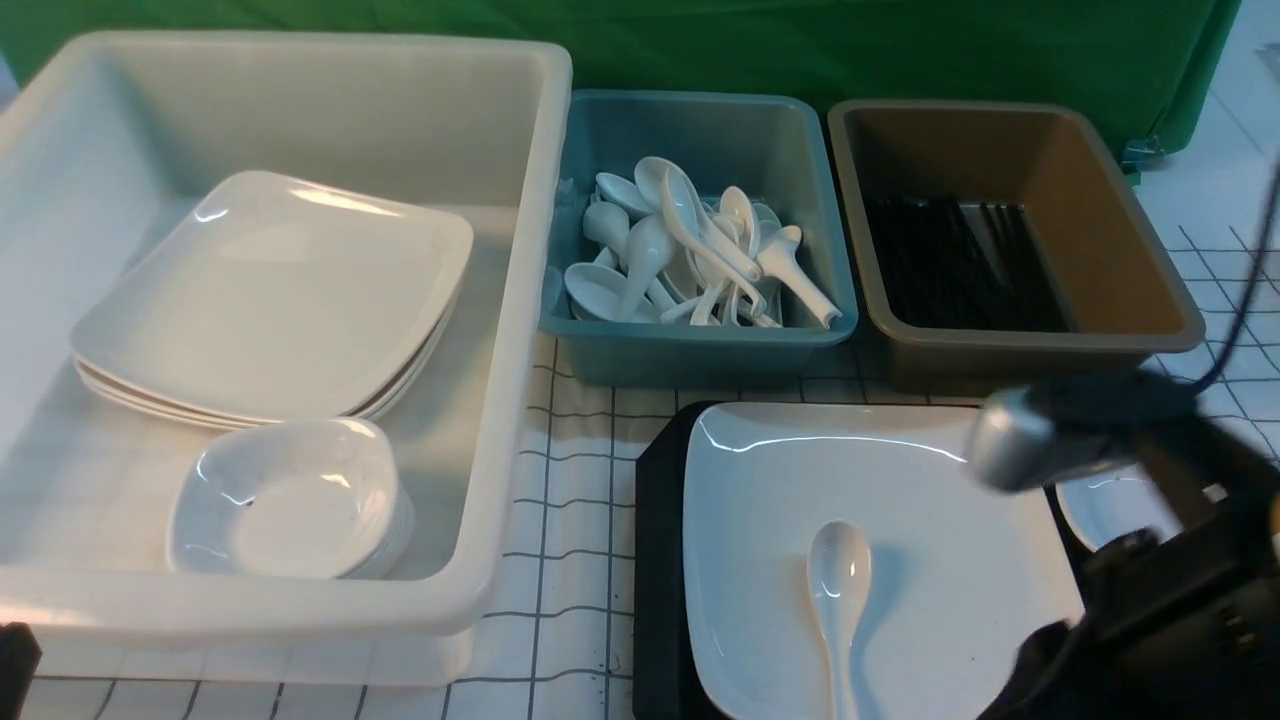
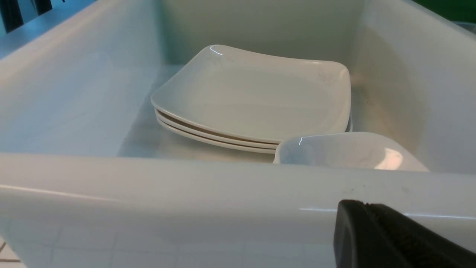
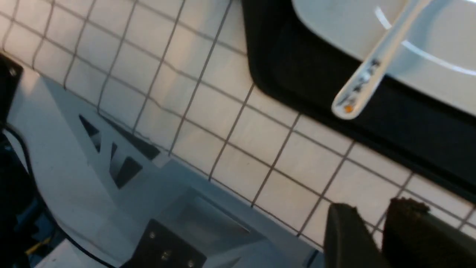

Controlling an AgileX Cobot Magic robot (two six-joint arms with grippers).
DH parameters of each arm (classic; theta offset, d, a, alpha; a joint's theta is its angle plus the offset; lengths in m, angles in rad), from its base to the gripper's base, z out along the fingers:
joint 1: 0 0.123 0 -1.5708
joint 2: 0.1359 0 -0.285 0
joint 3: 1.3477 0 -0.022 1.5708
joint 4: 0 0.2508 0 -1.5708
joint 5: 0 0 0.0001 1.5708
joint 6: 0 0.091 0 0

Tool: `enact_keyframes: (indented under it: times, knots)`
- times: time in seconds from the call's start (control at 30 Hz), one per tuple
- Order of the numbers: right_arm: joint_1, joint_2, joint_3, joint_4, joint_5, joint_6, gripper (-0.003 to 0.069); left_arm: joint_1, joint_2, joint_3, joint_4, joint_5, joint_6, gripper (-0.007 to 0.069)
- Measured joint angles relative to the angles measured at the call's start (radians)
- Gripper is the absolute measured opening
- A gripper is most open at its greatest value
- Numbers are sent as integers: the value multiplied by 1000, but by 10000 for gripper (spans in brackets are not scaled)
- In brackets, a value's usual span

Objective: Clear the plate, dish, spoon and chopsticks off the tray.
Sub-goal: Use the left arm to grab a soup spoon from the plate

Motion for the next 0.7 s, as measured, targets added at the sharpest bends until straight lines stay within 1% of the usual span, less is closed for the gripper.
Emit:
enact_keyframes:
  times: [0.03, 0.07, 0.1, 0.2, 0.3, 0.43, 0.53, 0.63, 0.67, 0.7]
  knots:
    - [28, 37, -3, -18, -36, 24, 295, 0, 0, 0, 0, 0, 0, 22]
    - [36, 51, -4, -22, -42, 31, 302, 0, 0, 0, 0, 0, 0, 22]
    - [55, 104, -18, -54, -81, 61, 351, 0, 0, 0, 0, 0, 0, 22]
    - [65, 210, -56, -129, -149, 124, 384, 0, 0, 0, 0, 0, 0, 22]
    - [66, 321, -86, -190, -200, 174, 392, 0, 0, 0, 0, 0, 0, 22]
    - [66, 431, -116, -218, -227, 201, 393, 0, 0, 0, 0, 0, 0, 22]
    - [66, 456, -127, -228, -206, 178, 384, 0, 0, 0, 0, 0, 0, 22]
    - [67, 445, -141, -228, -154, 143, 331, 0, 0, 0, 0, -3, 0, 22]
    - [67, 431, -149, -228, -115, 119, 281, 0, 0, 0, -7, -14, 0, 22]
    - [67, 424, -153, -228, -95, 112, 263, 0, 0, 0, -14, -19, 0, 22]
